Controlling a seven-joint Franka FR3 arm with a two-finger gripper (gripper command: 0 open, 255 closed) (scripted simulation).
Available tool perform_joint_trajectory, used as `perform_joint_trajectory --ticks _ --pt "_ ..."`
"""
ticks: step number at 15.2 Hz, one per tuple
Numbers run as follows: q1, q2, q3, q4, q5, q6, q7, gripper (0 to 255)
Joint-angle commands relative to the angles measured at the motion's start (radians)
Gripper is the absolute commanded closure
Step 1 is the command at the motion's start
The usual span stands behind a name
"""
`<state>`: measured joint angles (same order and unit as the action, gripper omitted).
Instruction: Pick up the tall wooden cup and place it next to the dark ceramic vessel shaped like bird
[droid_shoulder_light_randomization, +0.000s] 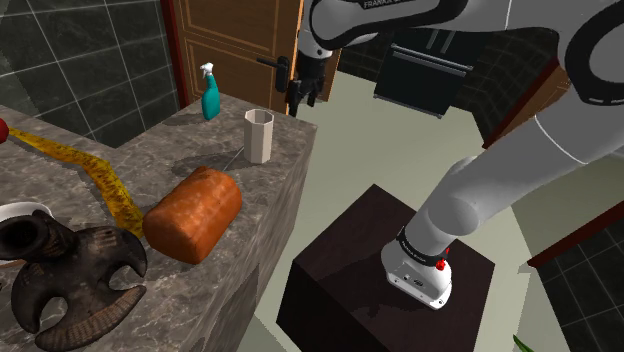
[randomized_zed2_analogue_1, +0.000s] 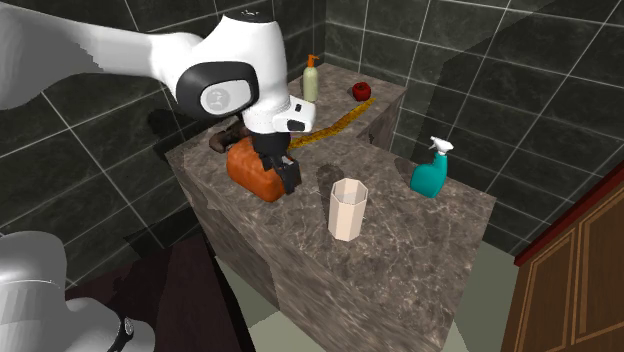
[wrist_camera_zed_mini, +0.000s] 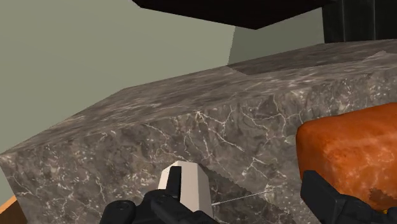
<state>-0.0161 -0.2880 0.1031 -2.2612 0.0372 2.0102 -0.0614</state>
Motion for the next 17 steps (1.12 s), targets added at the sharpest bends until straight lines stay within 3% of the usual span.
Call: perform_joint_trajectory --ticks 1,9,17 --pt "-0.001 0.088 0.005 0.047 -0.006 0.036 0.006 0" --pt "0.003 0.415 0.015 0.291 -0.039 0.099 0.03 0" --pt "0.021 0.714 0.011 0.587 -0.068 0.084 0.046 0"
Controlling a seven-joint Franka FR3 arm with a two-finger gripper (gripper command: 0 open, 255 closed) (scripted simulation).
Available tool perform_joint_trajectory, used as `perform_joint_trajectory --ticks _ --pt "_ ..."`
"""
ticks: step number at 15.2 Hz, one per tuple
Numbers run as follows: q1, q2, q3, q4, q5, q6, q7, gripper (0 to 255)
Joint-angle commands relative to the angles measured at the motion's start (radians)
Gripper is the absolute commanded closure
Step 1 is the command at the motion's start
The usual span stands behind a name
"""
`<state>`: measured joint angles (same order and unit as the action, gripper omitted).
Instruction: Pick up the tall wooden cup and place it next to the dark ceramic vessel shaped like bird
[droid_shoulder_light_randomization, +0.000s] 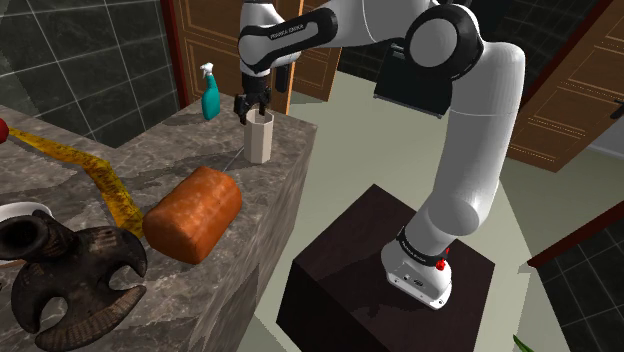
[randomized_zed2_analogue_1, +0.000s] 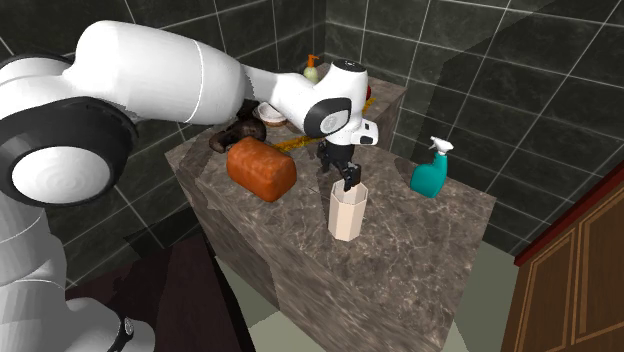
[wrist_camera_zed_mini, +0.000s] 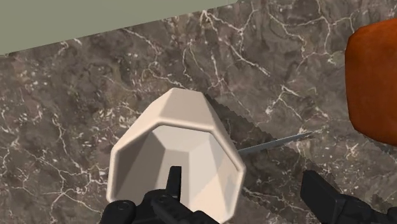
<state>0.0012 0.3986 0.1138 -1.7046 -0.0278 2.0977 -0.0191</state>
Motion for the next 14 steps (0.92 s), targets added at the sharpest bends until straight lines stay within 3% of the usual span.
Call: perform_joint_trajectory --ticks 1,7,14 --pt "0.004 0.033 0.0 0.024 -0.004 0.007 0.005 0" --pt "0.007 0.072 -0.003 -0.008 -0.009 0.079 0.008 0" --pt "0.007 0.072 -0.003 -0.008 -0.009 0.079 0.008 0"
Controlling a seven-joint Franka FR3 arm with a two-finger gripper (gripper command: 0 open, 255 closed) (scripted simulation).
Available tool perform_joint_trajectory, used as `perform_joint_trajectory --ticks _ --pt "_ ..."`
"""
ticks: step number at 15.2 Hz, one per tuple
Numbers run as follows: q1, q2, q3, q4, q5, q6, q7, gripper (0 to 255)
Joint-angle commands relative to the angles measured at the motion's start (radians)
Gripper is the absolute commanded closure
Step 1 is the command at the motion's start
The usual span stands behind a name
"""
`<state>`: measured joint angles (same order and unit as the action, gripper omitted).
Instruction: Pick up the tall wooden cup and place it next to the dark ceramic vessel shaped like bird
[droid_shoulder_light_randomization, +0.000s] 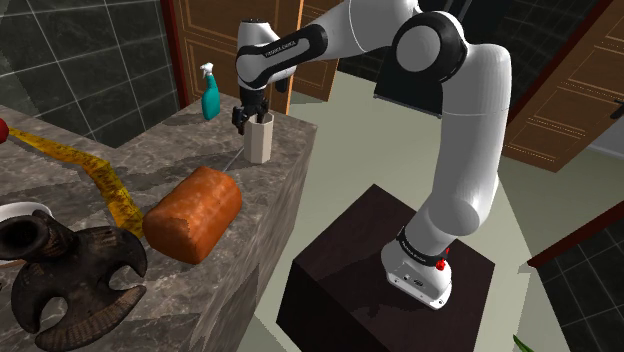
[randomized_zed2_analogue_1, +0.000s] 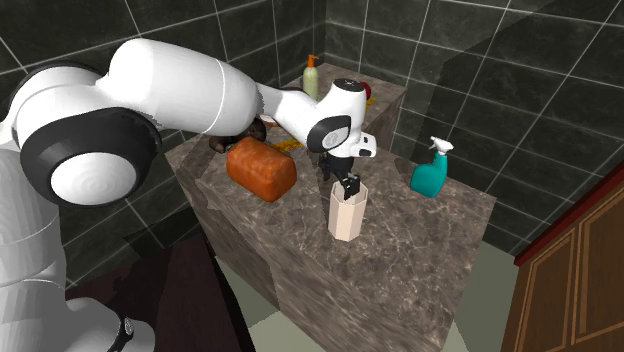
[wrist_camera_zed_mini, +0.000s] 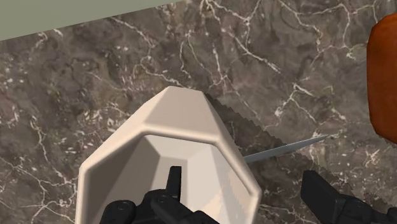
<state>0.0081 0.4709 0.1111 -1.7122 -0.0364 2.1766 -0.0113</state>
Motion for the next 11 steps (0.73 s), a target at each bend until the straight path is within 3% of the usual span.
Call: perform_joint_trajectory --ticks 1,2,11 --pt "0.0 0.0 0.0 0.0 0.0 0.0 0.0 0" --pt "0.0 0.0 0.0 0.0 0.0 0.0 0.0 255" --pt "0.0 0.0 0.0 0.0 0.0 0.0 0.0 255"
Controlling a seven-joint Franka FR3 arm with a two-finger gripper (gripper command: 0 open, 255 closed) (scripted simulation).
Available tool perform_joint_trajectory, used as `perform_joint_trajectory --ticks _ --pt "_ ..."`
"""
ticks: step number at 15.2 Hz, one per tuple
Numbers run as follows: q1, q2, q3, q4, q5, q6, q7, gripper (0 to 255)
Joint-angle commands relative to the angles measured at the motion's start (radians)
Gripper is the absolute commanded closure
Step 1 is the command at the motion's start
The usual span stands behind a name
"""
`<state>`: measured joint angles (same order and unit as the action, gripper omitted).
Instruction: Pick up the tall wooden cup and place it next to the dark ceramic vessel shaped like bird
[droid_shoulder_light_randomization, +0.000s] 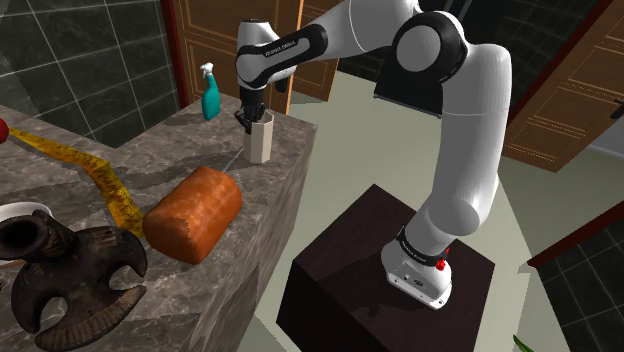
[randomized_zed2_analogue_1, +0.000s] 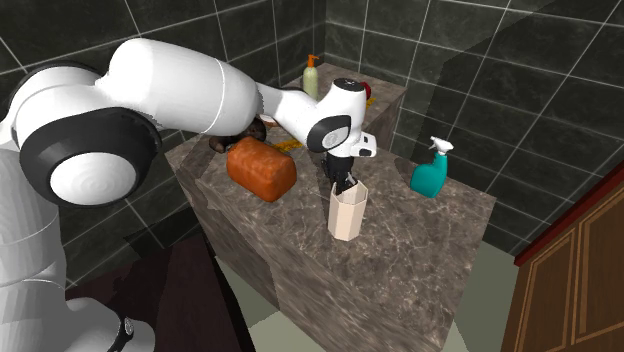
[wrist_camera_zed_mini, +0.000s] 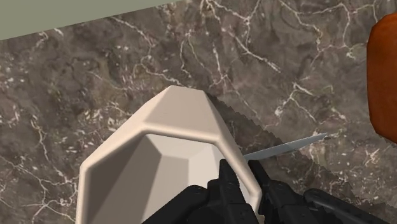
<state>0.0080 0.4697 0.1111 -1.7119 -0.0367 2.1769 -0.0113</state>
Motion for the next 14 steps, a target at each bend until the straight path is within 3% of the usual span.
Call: perform_joint_trajectory --ticks 1,14 --pt "0.0 -0.005 0.001 0.004 0.001 -0.011 0.0 255" --pt "-0.003 -0.075 0.005 0.079 0.01 -0.156 -0.004 255"
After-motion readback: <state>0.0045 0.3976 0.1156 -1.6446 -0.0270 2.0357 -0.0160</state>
